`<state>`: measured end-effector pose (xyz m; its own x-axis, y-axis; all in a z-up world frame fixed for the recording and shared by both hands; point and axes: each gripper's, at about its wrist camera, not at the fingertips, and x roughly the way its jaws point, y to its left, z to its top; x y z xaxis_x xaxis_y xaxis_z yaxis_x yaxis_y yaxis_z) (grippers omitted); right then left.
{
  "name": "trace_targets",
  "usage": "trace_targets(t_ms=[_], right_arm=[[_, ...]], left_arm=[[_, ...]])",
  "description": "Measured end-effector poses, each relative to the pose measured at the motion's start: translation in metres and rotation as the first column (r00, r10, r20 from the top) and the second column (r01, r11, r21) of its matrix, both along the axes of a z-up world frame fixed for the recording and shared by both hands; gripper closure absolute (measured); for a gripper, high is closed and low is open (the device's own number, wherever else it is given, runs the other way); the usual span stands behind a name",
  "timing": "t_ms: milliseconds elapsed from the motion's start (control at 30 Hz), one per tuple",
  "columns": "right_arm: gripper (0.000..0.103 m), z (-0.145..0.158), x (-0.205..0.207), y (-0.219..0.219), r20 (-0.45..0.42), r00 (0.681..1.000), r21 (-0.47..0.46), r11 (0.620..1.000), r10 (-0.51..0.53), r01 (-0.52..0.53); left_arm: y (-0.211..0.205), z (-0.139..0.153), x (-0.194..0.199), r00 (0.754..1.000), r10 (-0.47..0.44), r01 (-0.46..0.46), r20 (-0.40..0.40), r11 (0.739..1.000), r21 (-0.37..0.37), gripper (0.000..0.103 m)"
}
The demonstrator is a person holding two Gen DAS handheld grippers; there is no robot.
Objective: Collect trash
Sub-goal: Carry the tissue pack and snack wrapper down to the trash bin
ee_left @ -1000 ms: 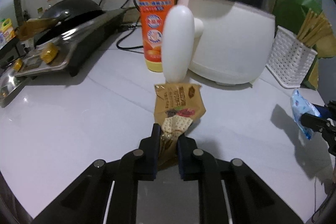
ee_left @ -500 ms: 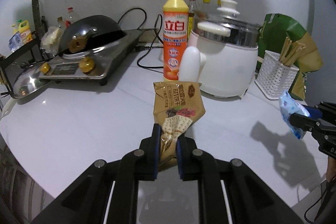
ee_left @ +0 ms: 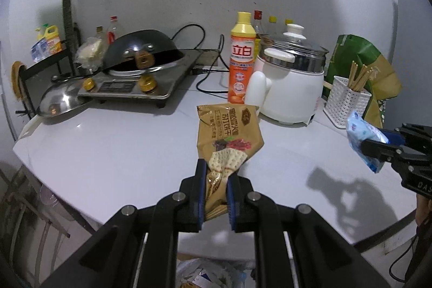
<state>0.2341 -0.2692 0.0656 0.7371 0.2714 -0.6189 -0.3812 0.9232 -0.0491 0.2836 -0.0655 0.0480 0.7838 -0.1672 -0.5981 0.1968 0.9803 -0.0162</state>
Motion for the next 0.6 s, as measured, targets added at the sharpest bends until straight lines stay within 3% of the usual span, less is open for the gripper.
trace_targets(t_ms=[600], right_arm=[[0.079,-0.003,-0.044,0.081,-0.002,0.991,-0.039,0.99,0.133,-0.133]], left_arm=[[0.067,-0.015,-0.081,0.995,0.098,-0.098,0.002,0.995,-0.024,0.09]])
